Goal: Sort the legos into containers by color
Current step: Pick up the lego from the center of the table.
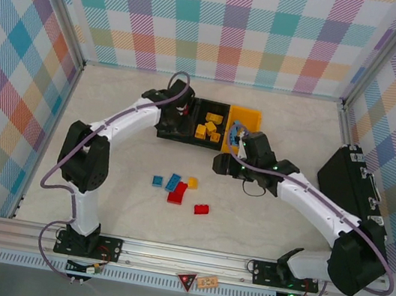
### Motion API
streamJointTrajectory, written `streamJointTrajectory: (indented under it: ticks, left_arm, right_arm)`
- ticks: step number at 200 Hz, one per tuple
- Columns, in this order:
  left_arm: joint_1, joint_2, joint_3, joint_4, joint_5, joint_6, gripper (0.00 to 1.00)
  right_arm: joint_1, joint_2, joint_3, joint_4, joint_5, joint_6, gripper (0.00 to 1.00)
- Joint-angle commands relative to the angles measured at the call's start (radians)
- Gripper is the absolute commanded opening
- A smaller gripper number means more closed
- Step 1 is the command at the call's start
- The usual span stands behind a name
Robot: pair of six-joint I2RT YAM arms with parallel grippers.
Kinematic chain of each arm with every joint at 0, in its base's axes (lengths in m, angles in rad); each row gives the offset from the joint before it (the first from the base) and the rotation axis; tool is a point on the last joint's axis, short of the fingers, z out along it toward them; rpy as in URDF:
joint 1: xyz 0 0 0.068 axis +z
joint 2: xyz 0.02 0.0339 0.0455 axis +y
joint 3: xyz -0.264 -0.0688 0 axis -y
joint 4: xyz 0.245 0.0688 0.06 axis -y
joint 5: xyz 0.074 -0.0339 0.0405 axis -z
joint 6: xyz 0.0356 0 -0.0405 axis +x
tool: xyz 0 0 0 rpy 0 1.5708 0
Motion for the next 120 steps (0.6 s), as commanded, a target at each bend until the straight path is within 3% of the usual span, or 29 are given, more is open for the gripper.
streamJointTrajectory:
  ticks: [1, 48, 120]
  left_arm:
    - [-0.038, -0.064, -0.054, -0.011, 0.055, 0.039, 0.6]
    - [-0.13, -0.081, -0.16, -0.021, 0.127, 0.046, 0.6]
    - [-0.247, -0.048, -0.292, 0.068, 0.147, -0.122, 0.62]
  right_arm:
    - [-0.004, -0.039, -0.022, -0.036, -0.017, 0.001, 0.7]
    - [-0.005, -0.112, -0.074, -0.099, 0.015, -0.001, 0.7]
    - [-0.011, -0.199, -0.171, -0.124, -0.018, 0.036, 0.7]
